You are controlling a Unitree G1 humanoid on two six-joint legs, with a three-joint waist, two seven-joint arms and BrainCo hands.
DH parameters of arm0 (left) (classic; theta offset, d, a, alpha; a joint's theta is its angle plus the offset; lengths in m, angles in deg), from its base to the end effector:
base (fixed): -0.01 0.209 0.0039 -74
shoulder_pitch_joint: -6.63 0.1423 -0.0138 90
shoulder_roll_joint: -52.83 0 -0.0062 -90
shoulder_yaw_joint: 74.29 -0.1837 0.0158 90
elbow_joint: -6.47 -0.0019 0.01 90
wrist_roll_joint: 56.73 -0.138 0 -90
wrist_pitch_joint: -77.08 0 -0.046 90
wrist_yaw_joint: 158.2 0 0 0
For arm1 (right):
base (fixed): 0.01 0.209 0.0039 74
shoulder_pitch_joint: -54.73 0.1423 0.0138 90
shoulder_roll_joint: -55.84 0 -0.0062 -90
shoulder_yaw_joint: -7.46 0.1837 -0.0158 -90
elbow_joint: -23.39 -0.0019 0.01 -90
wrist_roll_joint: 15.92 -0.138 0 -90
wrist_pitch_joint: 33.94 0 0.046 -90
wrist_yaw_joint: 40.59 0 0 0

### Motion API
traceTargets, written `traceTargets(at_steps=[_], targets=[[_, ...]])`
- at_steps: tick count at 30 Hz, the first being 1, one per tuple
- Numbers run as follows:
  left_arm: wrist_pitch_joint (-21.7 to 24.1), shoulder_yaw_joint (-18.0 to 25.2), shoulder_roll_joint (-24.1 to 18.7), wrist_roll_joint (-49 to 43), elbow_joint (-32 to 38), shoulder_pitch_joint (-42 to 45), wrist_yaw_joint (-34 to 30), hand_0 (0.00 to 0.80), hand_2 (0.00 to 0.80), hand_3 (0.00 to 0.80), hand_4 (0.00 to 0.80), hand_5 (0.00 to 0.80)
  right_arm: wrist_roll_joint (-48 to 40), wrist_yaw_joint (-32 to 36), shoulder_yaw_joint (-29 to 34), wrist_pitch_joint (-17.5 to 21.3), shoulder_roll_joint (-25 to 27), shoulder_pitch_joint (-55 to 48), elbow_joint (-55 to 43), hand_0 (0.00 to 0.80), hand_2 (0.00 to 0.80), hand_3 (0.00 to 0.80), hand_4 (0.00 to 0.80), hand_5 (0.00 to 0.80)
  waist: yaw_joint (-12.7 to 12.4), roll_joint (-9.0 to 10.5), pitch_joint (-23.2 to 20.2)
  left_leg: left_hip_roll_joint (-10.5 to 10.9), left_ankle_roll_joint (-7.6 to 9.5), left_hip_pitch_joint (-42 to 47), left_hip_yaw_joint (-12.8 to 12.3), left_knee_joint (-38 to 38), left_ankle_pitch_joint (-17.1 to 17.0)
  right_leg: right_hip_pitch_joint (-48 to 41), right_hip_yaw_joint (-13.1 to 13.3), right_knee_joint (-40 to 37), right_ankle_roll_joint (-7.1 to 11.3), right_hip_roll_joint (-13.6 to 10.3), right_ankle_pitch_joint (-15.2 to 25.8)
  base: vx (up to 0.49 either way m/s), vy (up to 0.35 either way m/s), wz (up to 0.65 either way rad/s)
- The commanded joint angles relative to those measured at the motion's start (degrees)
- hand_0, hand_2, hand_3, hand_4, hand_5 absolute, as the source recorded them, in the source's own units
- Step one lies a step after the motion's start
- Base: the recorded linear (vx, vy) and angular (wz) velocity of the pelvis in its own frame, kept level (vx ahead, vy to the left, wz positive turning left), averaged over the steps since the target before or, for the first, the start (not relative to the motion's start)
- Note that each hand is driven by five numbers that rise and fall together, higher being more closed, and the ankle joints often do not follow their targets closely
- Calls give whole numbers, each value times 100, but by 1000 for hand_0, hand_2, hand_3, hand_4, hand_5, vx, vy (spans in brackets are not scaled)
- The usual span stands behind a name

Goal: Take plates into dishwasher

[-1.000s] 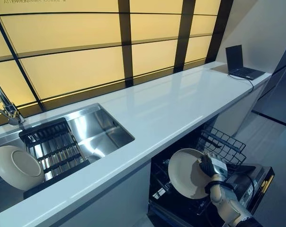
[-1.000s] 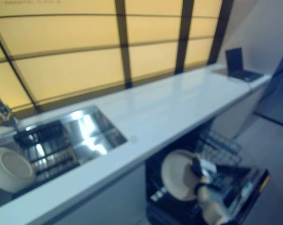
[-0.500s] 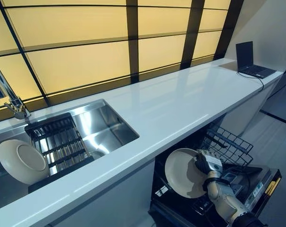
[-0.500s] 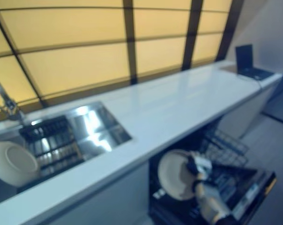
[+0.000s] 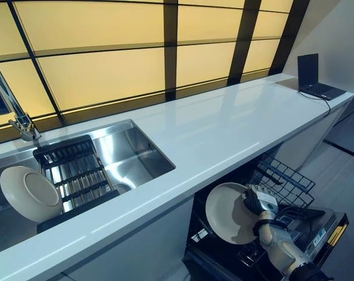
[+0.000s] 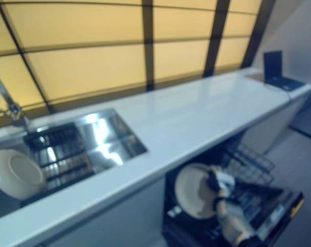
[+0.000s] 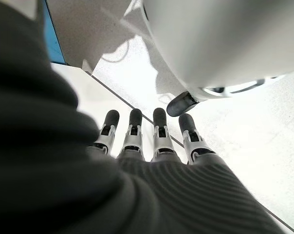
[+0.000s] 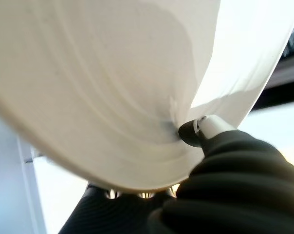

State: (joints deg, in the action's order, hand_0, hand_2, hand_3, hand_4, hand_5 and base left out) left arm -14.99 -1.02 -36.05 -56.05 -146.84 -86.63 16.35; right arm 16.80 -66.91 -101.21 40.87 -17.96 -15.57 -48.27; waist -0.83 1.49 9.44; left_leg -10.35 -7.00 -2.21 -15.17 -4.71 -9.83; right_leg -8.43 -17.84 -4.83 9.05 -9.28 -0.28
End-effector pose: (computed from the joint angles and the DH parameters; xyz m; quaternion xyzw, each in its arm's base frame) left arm 0.1095 0.2131 -0.1057 0.1613 0.5303 -0.0901 0.8274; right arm 0.2624 -0.2210 0.0636 -0.5879 -0.0314 -0.1540 0.7935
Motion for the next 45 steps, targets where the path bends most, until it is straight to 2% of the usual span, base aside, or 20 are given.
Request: traceTargets(at_steps=[1, 7, 16, 23, 30, 45], targets=[[39, -110, 1, -246, -232, -72, -57, 0, 0, 0, 0, 0, -97, -205, 610, 167, 528, 74, -416, 800, 800, 800, 800, 800, -14, 166, -156, 231, 444, 38, -77, -29, 484, 469, 216, 541, -355, 247, -82, 0, 0, 0], [81, -12, -34, -288, -272, 49, -85, 0, 0, 0, 0, 0, -150, -284, 1205, 348, 866, -219, -426, 800, 800, 800, 800, 800, 58, 212, -229, 186, 446, 120, -132, -29, 506, 429, 248, 559, -367, 274, -106, 24, -10, -1], [77, -14, -19, -317, -284, 79, -102, 0, 0, 0, 0, 0, 6, -53, 1427, 459, 1020, -341, -455, 800, 800, 800, 800, 800, 103, 218, -280, 178, 439, 153, -146, -29, 516, 417, 269, 572, -384, 290, -129, 4, -1, 0], [35, -132, -4, -358, -275, 26, -111, 0, 0, 0, 0, 0, 186, 30, 1057, 474, 795, -135, -126, 800, 800, 800, 800, 800, 53, 180, -240, 203, 442, 117, -99, -29, 500, 457, 257, 596, -401, 284, -134, 0, 0, 0], [88, -330, -48, -284, -187, -111, -169, 0, 0, 0, 0, 0, 401, -12, 519, 303, 617, 322, 397, 800, 800, 800, 800, 800, -52, 115, -77, 255, 468, 4, 16, -6, 485, 534, 233, 626, -423, 271, -129, -5, -2, 0], [189, -541, -237, -137, -103, -540, -269, 0, 0, 0, 0, 0, 147, -233, 186, 22, 758, 1075, 1064, 800, 800, 800, 800, 800, -134, 2, 293, 336, 510, -317, 210, 47, 449, 915, 246, 816, -424, 216, -122, -28, -15, 6]])
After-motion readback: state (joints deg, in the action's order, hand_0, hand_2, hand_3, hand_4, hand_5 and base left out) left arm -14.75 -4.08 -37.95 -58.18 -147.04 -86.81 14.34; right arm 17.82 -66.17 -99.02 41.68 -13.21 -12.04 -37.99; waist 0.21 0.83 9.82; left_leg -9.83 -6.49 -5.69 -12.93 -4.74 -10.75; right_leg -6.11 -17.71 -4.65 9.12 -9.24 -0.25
